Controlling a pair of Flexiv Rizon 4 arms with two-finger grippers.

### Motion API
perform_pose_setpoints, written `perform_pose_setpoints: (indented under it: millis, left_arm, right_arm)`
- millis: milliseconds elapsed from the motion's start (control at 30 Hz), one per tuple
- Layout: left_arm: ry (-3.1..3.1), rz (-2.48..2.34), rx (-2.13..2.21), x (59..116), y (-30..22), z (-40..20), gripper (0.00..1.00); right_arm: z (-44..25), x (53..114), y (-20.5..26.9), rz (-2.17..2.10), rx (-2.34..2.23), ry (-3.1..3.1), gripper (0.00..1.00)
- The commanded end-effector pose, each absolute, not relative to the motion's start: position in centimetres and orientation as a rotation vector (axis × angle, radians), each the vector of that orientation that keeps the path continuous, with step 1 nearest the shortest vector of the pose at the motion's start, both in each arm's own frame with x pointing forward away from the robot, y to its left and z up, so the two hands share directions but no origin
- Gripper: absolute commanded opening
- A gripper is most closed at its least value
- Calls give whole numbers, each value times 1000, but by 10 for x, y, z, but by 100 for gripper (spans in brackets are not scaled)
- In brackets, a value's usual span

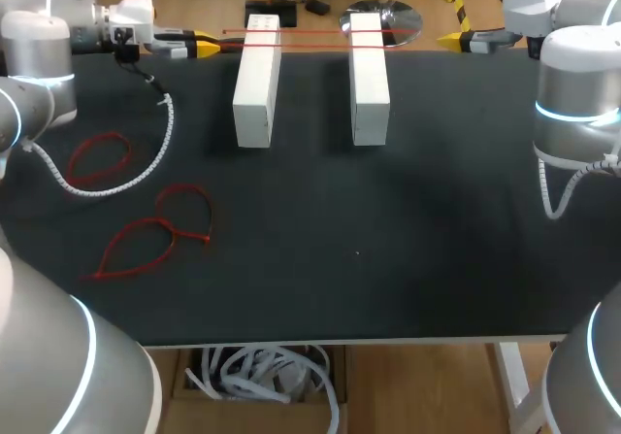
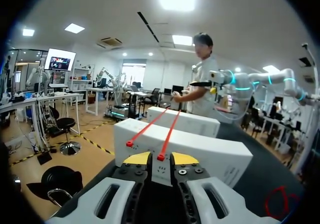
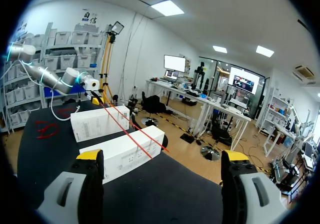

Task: Grab the tape and strap the tape.

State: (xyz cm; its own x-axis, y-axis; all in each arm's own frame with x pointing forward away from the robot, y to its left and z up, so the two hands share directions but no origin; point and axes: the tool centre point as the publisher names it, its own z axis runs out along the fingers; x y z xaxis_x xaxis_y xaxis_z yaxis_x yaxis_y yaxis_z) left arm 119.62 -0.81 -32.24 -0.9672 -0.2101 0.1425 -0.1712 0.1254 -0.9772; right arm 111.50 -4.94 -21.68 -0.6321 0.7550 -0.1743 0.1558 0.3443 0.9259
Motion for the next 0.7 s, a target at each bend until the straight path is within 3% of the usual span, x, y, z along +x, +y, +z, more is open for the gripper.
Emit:
perform_pose_setpoints:
  millis: [33,533,633,700]
  left_arm:
    - [2332,-2021,-393,1196,-9,-324,15]
    - [2322,-2023,-377,1196,-12,-321,15]
    - [2321,-2021,-381,1195,-11,-322,10]
    - [2321,-2021,-380,1195,-11,-322,0]
  right_arm:
    - [-217,1115,-50,1291,793,2011,100]
    - [-217,1115,-50,1291,793,2011,100]
    - [-217,1115,-50,1291,793,2011,100]
    - [-217,1115,-50,1291,793,2011,100]
